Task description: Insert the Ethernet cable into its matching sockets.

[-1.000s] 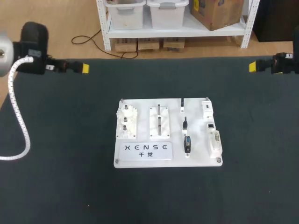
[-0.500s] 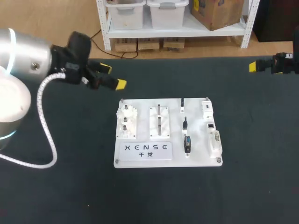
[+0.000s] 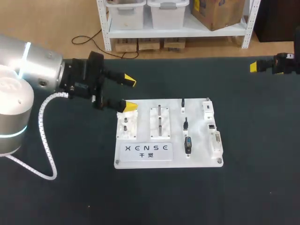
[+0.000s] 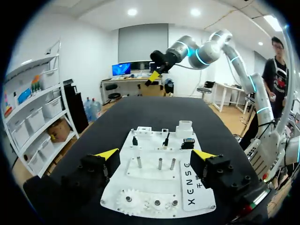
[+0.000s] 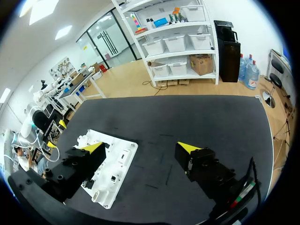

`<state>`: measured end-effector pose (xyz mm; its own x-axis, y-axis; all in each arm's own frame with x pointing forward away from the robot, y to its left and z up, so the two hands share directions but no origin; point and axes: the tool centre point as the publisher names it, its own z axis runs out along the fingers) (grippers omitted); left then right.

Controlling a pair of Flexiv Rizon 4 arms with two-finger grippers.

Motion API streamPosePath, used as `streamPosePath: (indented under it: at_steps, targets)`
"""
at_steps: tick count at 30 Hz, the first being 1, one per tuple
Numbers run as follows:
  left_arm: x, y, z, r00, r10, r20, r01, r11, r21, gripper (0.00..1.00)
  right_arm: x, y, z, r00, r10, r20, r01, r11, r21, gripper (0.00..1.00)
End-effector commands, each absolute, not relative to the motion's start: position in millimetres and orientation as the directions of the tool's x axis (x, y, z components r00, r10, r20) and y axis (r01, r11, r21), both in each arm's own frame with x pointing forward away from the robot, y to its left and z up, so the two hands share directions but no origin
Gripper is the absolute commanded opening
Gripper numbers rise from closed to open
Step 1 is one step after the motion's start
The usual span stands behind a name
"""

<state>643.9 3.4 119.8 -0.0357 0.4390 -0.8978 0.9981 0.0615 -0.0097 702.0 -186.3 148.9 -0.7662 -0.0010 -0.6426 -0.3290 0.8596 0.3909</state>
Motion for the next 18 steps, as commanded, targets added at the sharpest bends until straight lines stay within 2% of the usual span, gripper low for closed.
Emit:
streamPosePath:
  at_steps: [1, 18]
  targets:
    - [638, 1, 111, -0.044, 0.385, -0.922, 0.995, 0.096, -0.007, 1.00, 701, -186, 149, -0.766, -0.001, -0.642, -0.327, 0.861, 0.389, 1.00]
    - [615, -17, 85, -0.058, 0.518, -0.853, 0.996, 0.089, -0.014, 1.00, 701, -186, 149, -0.766, -0.001, -0.642, -0.327, 0.861, 0.389, 1.00]
